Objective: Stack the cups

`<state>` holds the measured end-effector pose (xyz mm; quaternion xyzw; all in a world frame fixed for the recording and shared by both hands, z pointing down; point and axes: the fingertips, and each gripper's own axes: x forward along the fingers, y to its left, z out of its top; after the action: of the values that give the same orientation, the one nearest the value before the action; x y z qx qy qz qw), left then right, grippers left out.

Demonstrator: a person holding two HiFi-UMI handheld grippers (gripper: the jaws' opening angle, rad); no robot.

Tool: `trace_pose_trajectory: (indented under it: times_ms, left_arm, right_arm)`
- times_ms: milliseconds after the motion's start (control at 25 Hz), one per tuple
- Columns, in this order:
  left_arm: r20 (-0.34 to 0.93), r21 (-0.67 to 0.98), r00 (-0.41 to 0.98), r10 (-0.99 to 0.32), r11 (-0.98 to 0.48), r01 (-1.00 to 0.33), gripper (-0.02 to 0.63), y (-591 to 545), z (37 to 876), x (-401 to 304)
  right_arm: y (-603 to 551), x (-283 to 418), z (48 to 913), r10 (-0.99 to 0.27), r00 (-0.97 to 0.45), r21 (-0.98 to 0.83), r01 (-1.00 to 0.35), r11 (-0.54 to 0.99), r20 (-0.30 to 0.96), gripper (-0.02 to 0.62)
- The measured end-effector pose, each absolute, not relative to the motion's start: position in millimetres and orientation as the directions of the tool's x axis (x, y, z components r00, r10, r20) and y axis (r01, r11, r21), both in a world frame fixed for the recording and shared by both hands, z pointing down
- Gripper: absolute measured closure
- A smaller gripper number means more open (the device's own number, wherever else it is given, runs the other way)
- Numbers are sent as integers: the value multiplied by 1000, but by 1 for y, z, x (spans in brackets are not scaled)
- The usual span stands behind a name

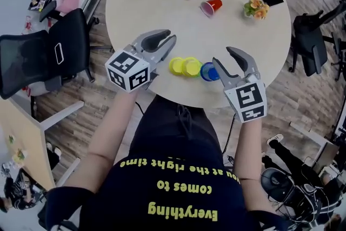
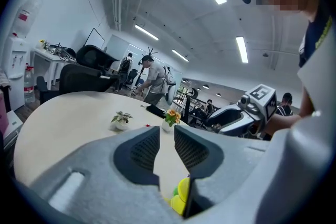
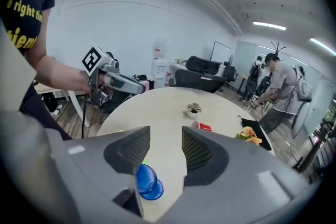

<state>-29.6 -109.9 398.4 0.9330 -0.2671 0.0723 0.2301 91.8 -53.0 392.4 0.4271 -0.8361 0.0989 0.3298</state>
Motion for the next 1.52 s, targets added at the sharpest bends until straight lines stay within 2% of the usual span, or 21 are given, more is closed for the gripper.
trace_pose_trajectory:
  times_ms: [160,440,560,1120,1520]
  left_arm:
    - [279,386,864,-420,-775,-501,518,-124,407,-2]
    - [346,390,869,-353,-789,-475,482,-144,436,35]
    - [387,345,848,-363,-796,-498,480,-158,451,45]
    - [555,314,787,-269,-808,-498,456,-204,516,107]
    - [620,377,758,-202,-771,-514,456,-226,555,139]
  right_arm:
    - [-61,118,399,-704,-361,103,-846,523,612,425]
    - [-61,146,428,-715,-307,59,-898,437,628,465]
    - [-62,154,435,-720,-292,51,-909,413,629,486]
    - [-58,170,461,-705,-279,-4,-931,364,652,495]
    - [-43,179,472,-691,-267,-18,-938,345,672,495]
